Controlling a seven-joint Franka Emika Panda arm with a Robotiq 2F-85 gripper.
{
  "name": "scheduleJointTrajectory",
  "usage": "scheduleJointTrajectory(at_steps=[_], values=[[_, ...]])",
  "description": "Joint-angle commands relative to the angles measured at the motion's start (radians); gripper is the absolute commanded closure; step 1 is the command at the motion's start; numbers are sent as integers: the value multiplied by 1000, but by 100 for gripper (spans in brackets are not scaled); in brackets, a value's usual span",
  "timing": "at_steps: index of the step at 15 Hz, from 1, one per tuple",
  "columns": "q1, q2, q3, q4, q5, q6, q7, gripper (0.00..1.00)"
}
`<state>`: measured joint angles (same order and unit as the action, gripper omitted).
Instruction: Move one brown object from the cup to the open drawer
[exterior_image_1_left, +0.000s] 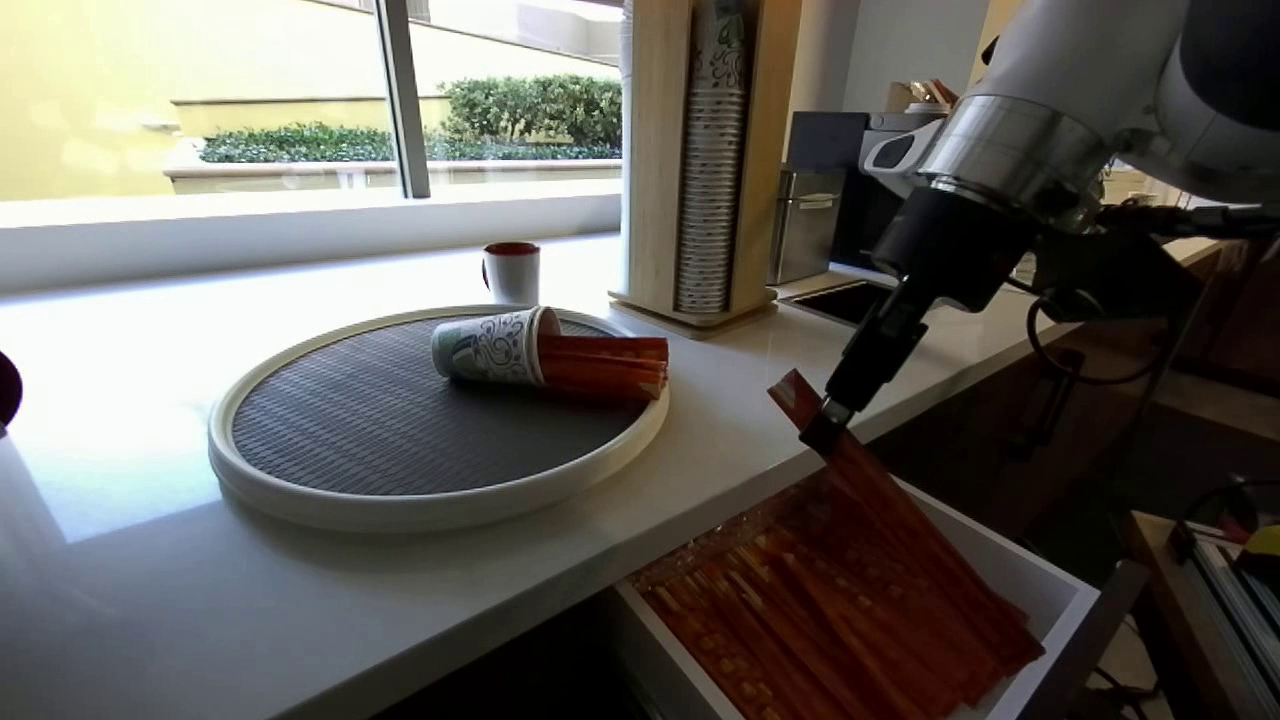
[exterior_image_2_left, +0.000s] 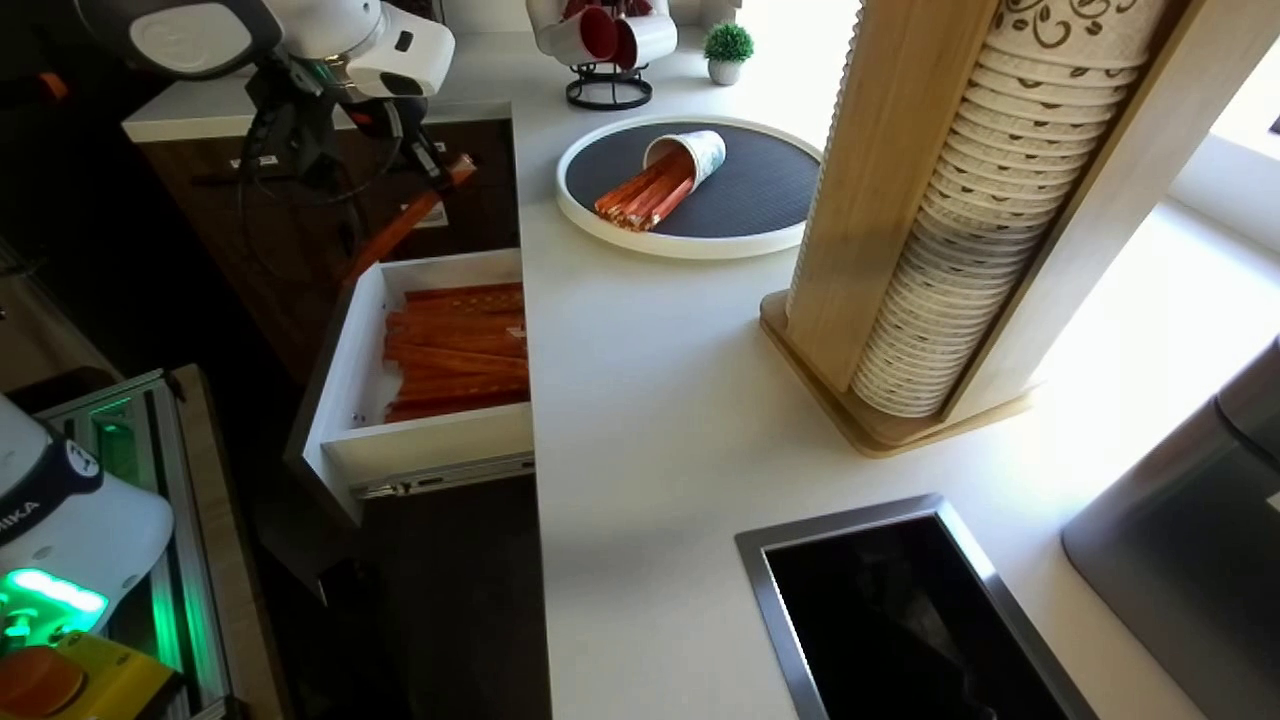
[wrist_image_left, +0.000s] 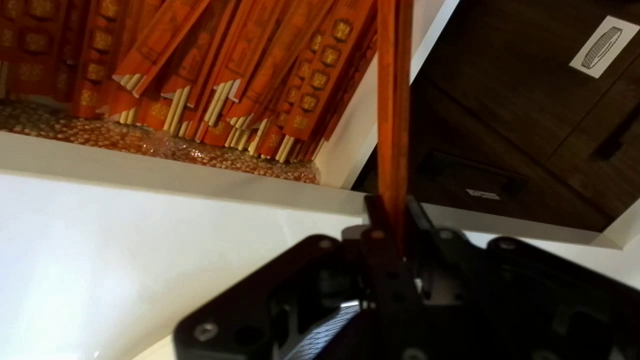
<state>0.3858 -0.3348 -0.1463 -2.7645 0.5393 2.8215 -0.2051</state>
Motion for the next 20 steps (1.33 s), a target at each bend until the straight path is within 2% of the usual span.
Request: scheduleJointTrajectory(at_steps=[1,4,7,10,15,20], values=[[-18,38,10,0,5,8,31,97],[-93,91,60,1,-24,61,110,97],[-158,176,107,0,-56,183,170,97],[-161,232,120,0,-8,220,188,97],[-159,321,141,1,-16,255,264,97],[-149,381,130,6,-36,262,338,97]])
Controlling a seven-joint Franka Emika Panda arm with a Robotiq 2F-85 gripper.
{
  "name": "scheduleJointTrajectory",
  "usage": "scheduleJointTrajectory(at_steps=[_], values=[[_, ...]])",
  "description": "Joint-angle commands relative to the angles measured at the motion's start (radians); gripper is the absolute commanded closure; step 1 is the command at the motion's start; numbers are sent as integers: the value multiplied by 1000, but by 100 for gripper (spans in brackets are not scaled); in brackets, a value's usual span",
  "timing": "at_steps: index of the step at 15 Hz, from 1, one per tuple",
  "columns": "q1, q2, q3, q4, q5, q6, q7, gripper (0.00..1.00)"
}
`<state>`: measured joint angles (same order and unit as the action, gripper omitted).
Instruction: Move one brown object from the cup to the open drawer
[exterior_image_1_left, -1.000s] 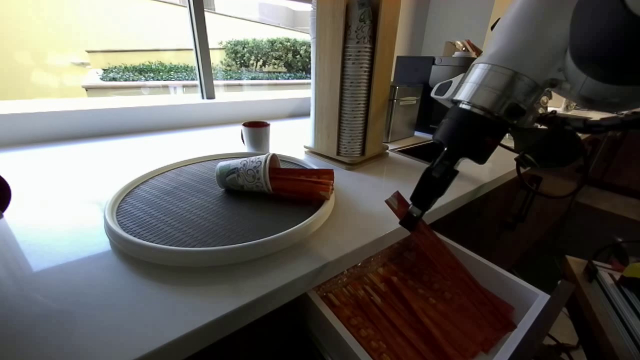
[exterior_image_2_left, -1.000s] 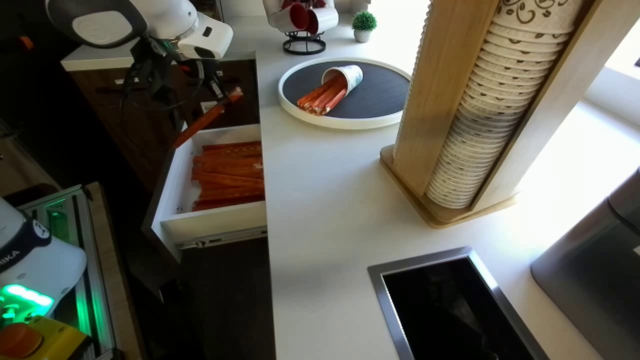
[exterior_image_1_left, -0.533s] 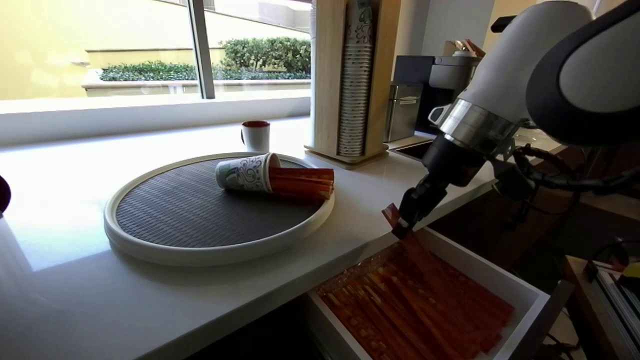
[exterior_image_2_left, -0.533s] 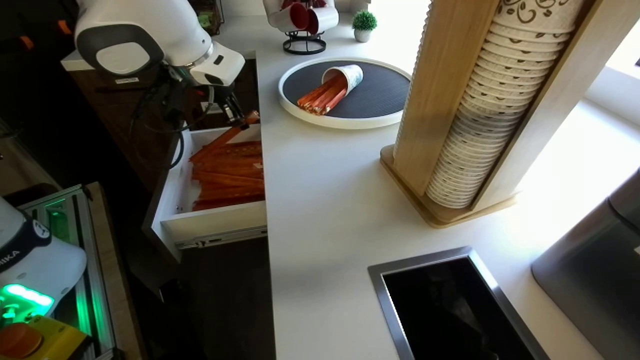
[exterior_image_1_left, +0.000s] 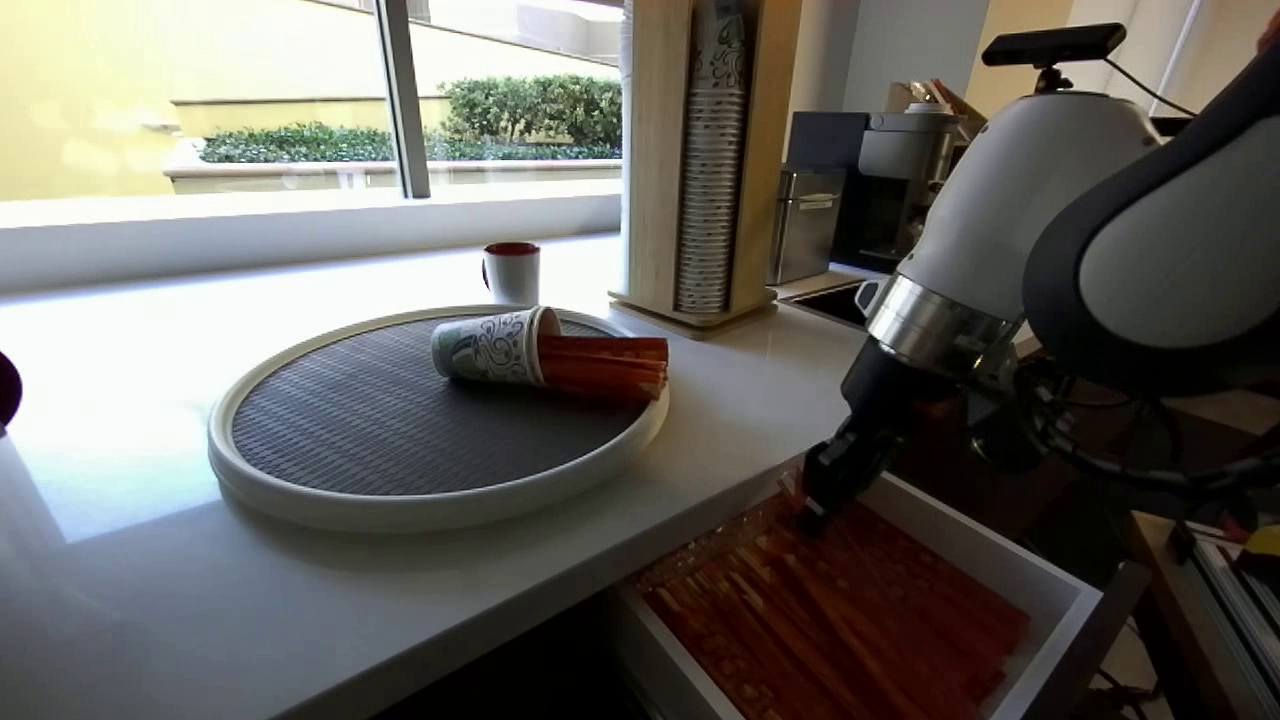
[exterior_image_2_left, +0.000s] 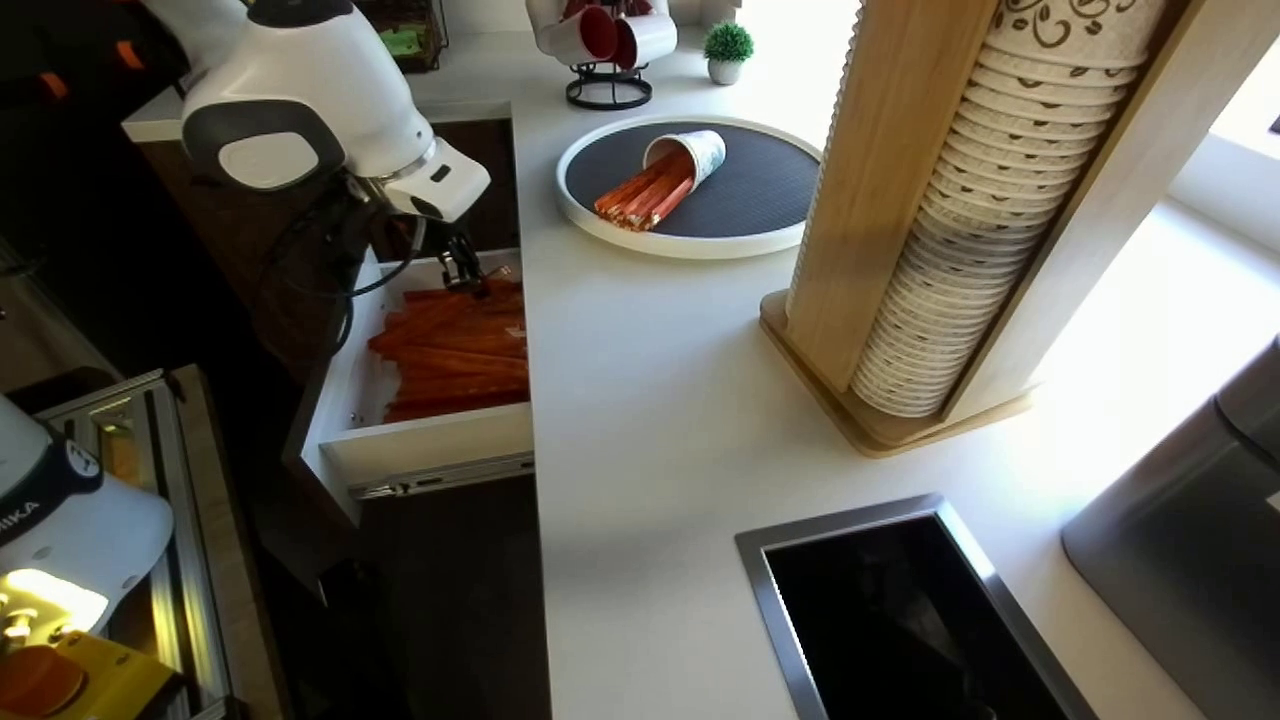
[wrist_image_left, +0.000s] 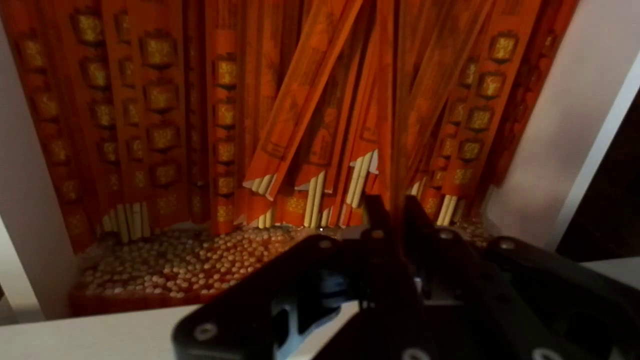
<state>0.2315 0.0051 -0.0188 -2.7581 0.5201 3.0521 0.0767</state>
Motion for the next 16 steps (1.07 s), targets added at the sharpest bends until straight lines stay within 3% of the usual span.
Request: scheduleJointTrajectory(at_steps=[1,11,12,13,16], values=[[7,50,-2,2,-17,37,59,97],[-2,19,11,7,52,-24,1,97],[-5,15,9,8,55,-37,-9,63],[-5,19,4,8,50,-29,-8,63],[-8,5,-1,10,43,-49,-16,40]])
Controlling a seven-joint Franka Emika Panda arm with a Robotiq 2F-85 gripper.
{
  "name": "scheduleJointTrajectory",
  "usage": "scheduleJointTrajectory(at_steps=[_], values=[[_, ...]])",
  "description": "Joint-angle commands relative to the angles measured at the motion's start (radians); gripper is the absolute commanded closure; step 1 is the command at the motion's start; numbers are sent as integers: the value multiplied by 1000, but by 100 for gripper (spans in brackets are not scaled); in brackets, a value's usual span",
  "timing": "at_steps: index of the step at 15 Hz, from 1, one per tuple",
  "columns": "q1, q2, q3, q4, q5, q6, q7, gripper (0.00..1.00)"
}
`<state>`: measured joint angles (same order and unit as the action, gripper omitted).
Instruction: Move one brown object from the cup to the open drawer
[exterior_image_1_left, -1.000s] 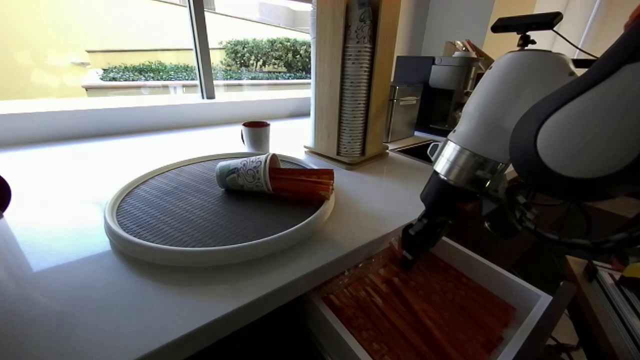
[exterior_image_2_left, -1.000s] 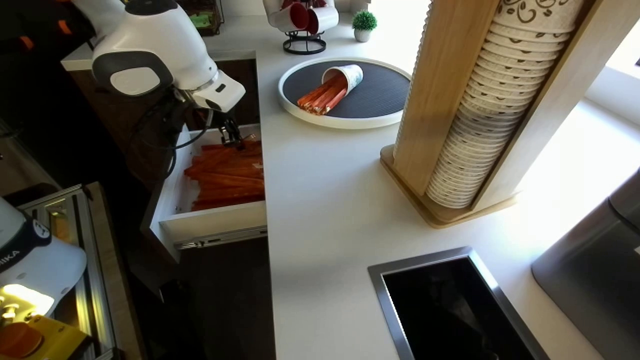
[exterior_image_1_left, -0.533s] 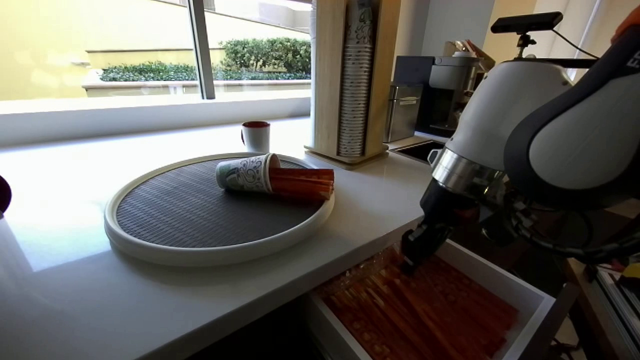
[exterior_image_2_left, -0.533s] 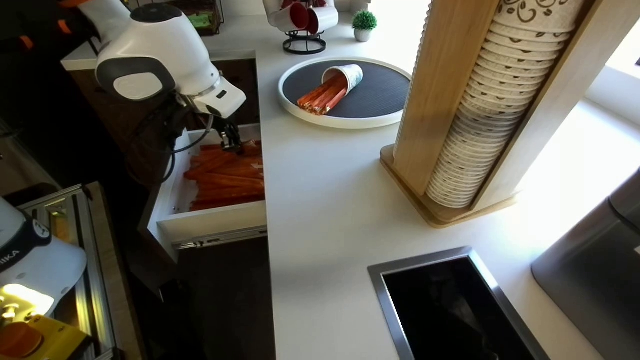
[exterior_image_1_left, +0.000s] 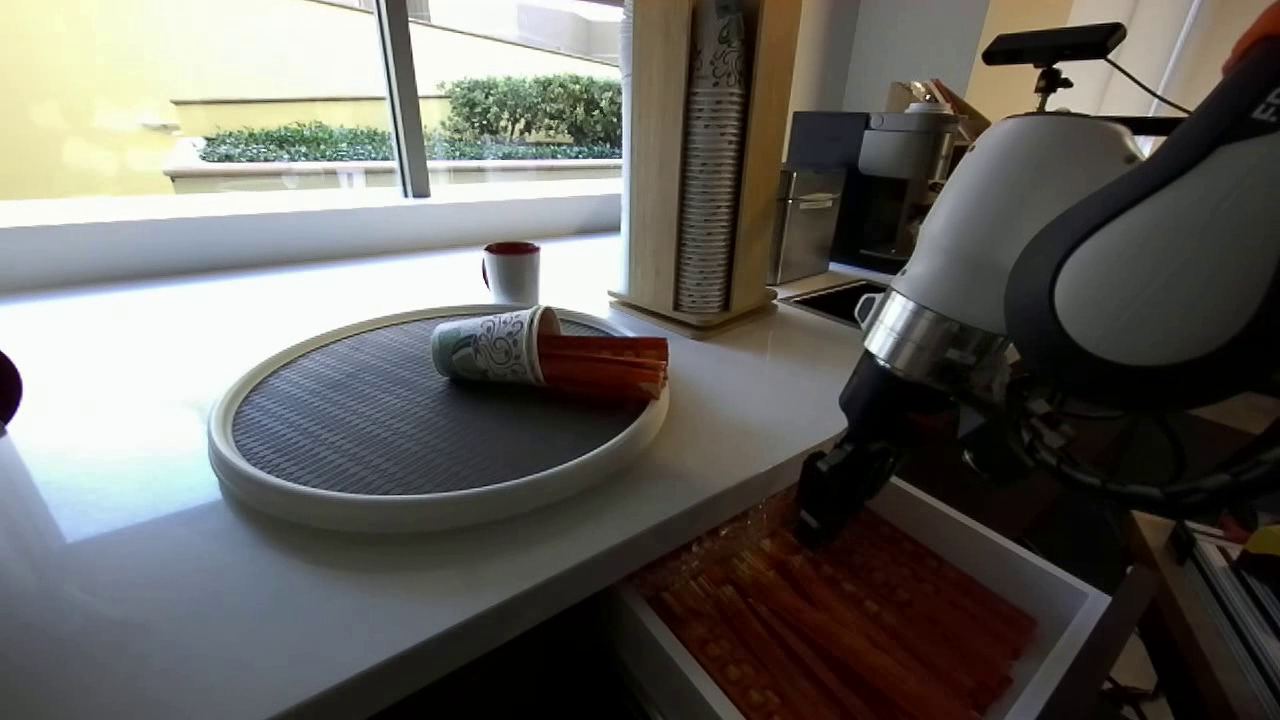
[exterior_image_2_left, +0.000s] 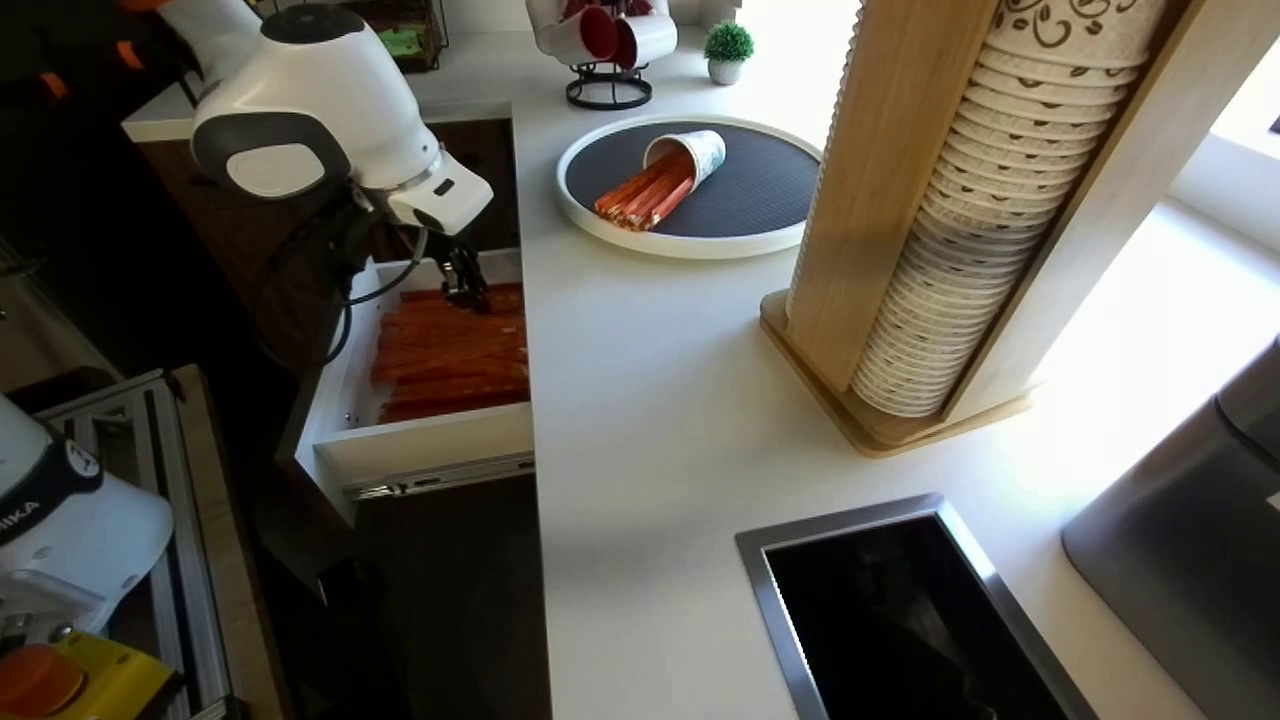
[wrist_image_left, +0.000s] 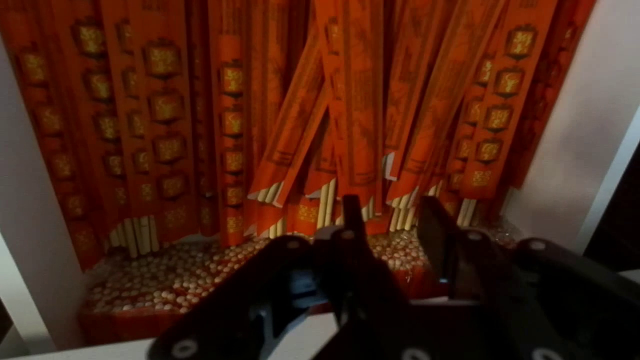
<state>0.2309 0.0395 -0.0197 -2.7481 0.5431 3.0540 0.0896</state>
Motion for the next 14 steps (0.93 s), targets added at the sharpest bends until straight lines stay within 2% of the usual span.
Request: scheduleJointTrajectory(at_steps=[1,3,5,6,8,9,10,11,12,14], values=[[-7,-35,-1,0,16,-56,-30,33],[-6,-62,-2,1,9,-85,-39,18],[-14,-144,-14,4,-31,-163,-67,2],[-71,-243,19,-36,-101,-225,-51,0],[-118,-330,13,-30,-237,-349,-7,0],[-238,-346,92,-24,-337,-416,10,0],[-270,-389,106,-13,-417,-513,16,0],[-246,-435,55,4,-485,-596,-4,0],[-284,-505,67,28,-567,-678,-9,0],[-315,-580,68,94,-682,-809,-36,0]])
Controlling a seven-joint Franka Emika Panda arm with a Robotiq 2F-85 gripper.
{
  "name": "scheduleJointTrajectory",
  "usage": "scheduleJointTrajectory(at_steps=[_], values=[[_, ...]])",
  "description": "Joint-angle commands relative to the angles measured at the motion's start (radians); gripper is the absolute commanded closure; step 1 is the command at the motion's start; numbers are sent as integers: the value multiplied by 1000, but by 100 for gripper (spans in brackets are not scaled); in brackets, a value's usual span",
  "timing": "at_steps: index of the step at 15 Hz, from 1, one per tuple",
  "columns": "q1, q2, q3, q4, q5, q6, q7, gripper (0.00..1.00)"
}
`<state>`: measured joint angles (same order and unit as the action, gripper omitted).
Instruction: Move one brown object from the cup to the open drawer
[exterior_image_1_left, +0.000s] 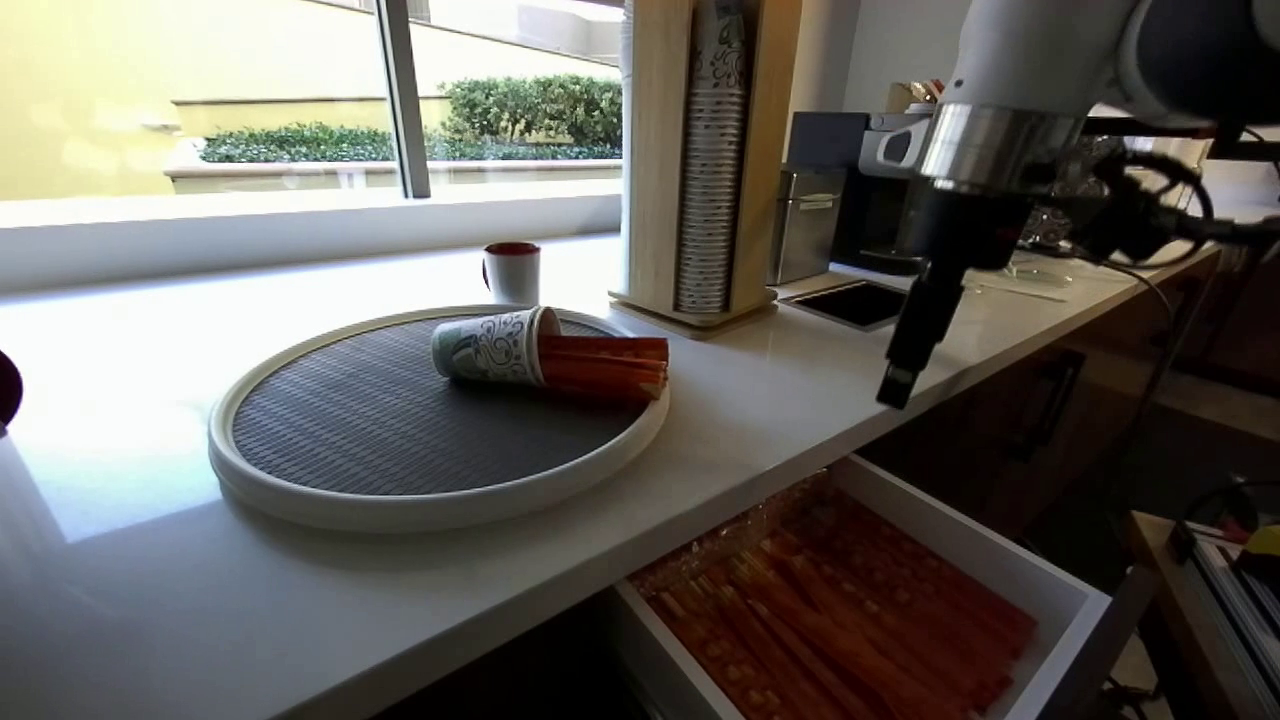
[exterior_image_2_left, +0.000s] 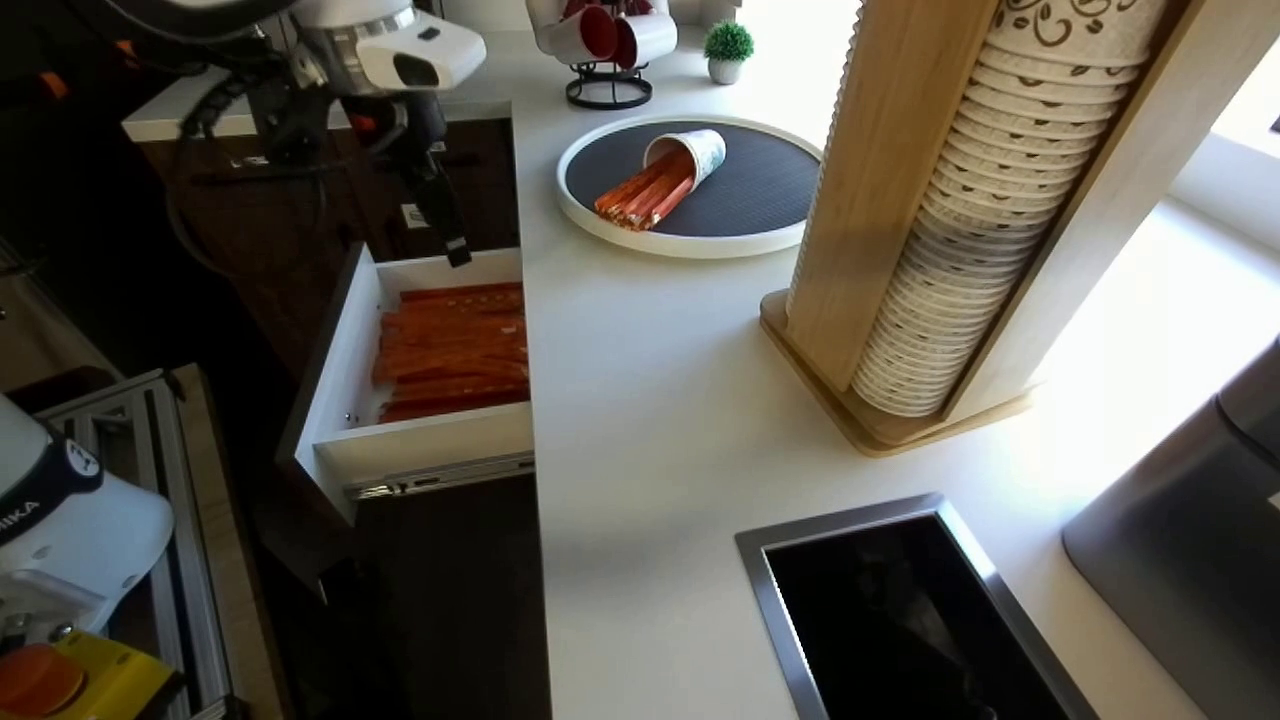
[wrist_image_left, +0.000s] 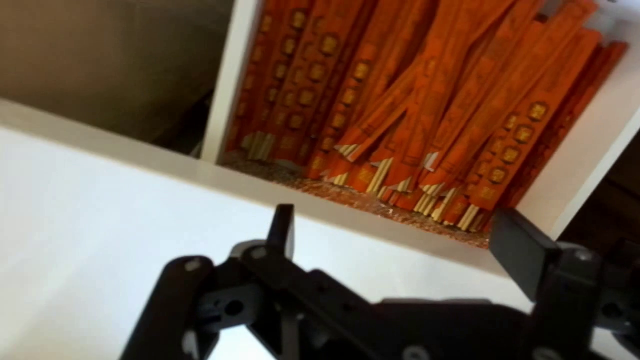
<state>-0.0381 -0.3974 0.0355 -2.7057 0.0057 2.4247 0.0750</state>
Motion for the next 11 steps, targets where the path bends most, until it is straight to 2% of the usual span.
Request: scheduleJointTrajectory(at_steps=[1,3,5,6,7,11], values=[[-52,-173,10,94,-188,-241,-47,0],[-54,-222,6,193,-265,-354,-104,0],[-55,-249,7,286,-342,-418,-157,0],[-51,-257,1,317,-377,-416,-189,0],[-36,-246,-12,268,-325,-381,-134,0],[-34,-260,-14,321,-364,-399,-173,0]])
